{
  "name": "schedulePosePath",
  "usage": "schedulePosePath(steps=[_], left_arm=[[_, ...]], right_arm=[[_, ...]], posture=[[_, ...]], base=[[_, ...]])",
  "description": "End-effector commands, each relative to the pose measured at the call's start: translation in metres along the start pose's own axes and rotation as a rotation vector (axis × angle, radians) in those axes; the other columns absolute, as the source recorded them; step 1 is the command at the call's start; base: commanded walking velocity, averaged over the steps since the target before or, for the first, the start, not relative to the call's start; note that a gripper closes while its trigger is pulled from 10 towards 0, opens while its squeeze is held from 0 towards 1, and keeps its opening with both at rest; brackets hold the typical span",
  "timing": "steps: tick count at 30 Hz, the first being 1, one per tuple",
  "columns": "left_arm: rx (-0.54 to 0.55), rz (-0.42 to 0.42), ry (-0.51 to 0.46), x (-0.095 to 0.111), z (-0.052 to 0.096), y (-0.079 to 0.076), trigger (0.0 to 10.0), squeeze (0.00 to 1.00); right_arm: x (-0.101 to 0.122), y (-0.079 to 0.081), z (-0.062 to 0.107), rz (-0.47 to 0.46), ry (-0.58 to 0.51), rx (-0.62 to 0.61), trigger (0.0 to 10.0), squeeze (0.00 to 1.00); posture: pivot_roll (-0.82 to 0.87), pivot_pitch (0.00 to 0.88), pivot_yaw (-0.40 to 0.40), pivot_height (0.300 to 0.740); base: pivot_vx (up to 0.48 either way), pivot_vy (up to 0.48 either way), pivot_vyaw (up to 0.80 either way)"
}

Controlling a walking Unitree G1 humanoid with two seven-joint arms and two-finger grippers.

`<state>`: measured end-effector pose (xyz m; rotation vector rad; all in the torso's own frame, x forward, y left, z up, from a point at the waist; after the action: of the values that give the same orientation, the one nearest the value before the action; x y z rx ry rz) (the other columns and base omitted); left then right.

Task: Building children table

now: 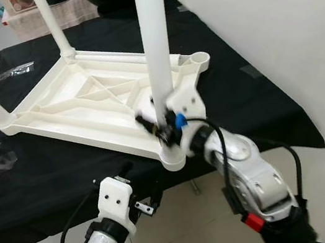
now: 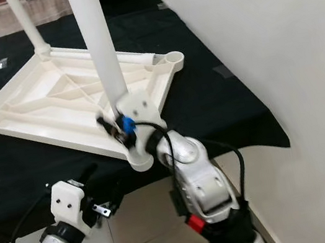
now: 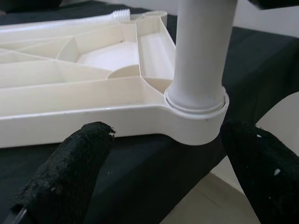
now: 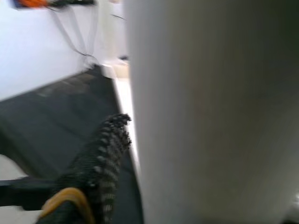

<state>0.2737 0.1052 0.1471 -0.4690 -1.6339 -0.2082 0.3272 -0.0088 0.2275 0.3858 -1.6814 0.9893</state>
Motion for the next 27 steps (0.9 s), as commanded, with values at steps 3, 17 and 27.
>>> schedulePosePath(steps=[3, 17, 27], left_arm=[[0.009, -0.009, 0.013, -0.003, 0.001, 0.003, 10.0, 0.00], [0.013, 0.000, 0.008, 0.000, 0.004, -0.001, 10.0, 0.00], [0.008, 0.008, 0.016, -0.001, 0.007, -0.003, 10.0, 0.00]], right_arm=[[0.027, 0.001, -0.002, 0.010, -0.143, 0.198, 10.0, 1.00], [0.033, -0.006, 0.004, 0.082, -0.201, 0.613, 10.0, 0.00], [0.042, -0.022, 0.021, 0.049, -0.248, 0.725, 0.0, 0.00]], posture=[[0.03, 0.232, -0.004, 0.740], [0.06, 0.258, -0.007, 0.740], [0.07, 0.274, 0.000, 0.740]], base=[[0.000, 0.000, 0.00], [0.000, 0.000, 0.00], [0.000, 0.000, 0.00]])
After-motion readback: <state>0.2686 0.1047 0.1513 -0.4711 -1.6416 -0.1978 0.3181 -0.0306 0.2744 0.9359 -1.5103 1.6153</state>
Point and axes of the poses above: a point about 5 cm out from each wrist's last joint towards the gripper, its own z axis pointing back from the gripper into the wrist, its own x axis along the axis of the wrist's last joint, y = z × x, the point moved 6 cm from there along -z, pointing out of the wrist towards the gripper, and after that the axes turned 15 degrees about z, right-handed, at the moved point
